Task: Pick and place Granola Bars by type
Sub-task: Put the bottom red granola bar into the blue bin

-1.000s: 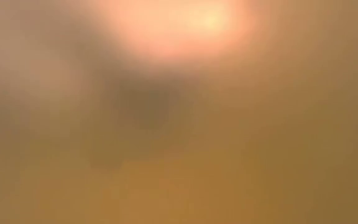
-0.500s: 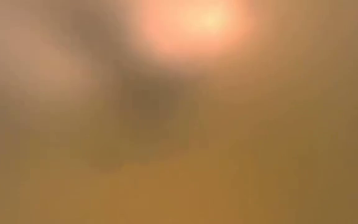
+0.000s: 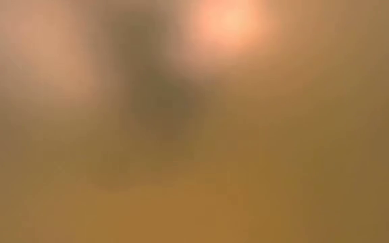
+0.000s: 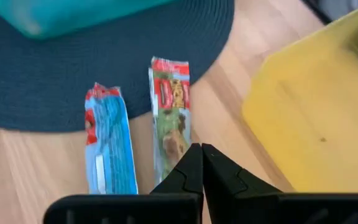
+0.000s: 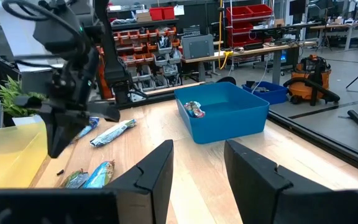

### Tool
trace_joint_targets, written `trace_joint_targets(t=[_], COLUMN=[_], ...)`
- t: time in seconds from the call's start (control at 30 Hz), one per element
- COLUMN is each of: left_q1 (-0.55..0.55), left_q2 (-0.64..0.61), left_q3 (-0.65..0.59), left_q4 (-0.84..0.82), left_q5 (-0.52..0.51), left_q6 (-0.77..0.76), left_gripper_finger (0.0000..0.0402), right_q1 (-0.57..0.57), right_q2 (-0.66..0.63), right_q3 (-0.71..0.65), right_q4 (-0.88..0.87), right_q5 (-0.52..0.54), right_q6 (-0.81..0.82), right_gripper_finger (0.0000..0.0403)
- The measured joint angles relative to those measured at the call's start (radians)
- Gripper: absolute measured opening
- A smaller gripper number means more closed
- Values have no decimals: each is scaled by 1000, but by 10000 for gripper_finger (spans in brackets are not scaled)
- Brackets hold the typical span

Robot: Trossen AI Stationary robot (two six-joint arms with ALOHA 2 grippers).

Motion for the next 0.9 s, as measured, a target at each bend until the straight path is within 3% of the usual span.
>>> trace_joint_targets(t=[0.57, 0.9], left_q1=[5, 35], left_q2=[149, 148], left_q3=[0, 0], left_q4=[131, 129], left_q5=[46, -278], left_q6=[-148, -219], left_gripper_finger=[4, 9], right_q1=[0, 0], right_q2=[2, 2], right_q3=[0, 0], right_q4=[0, 0], right_q5=[0, 0], right_q6=[0, 0], right_gripper_finger=[135, 134])
